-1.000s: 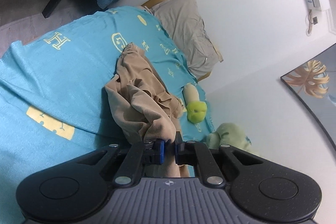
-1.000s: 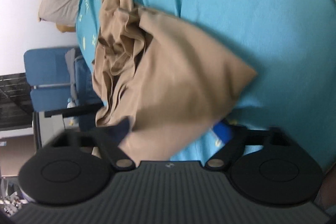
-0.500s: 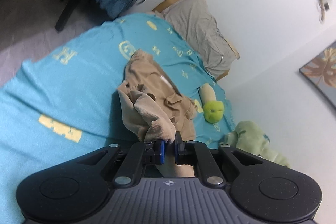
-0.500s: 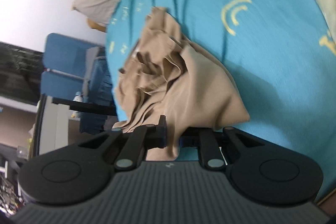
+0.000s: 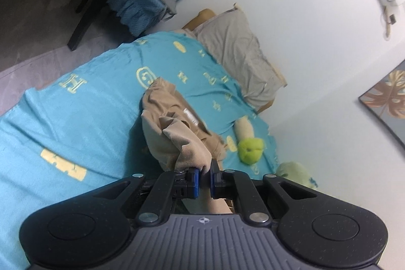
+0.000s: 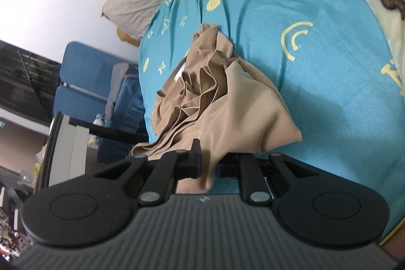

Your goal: Fold clothes

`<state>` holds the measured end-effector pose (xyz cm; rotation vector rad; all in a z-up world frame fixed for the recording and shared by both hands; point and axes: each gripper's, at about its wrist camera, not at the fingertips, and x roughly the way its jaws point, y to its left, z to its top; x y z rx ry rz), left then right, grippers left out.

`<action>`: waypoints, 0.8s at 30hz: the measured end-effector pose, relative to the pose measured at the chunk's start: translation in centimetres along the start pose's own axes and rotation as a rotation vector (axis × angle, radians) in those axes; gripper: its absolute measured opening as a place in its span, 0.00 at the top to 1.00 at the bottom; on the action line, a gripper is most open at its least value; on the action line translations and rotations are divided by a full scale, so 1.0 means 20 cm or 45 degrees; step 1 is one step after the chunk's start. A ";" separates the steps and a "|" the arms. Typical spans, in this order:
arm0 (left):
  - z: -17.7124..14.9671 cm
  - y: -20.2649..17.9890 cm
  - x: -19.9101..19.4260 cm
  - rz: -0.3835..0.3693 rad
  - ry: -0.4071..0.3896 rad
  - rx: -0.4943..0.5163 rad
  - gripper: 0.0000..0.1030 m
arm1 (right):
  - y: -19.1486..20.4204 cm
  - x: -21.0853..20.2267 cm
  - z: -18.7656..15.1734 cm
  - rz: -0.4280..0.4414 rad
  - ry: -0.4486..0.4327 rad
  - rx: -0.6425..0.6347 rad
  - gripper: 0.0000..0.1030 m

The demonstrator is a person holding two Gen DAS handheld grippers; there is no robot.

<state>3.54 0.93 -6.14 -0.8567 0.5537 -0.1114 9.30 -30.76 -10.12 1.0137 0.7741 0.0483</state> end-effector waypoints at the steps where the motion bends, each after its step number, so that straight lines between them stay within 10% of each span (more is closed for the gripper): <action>1: 0.00 0.01 -0.01 -0.017 -0.005 0.010 0.93 | 0.02 -0.02 -0.01 -0.007 -0.023 0.000 0.87; 17: -0.11 -0.11 -0.43 -0.176 -0.047 0.081 0.93 | 0.04 -0.45 -0.15 0.103 -0.158 -0.179 0.87; 24: -0.09 -0.20 -0.49 -0.089 -0.107 0.096 0.93 | 0.20 -0.35 -0.03 0.082 -0.120 -0.264 0.87</action>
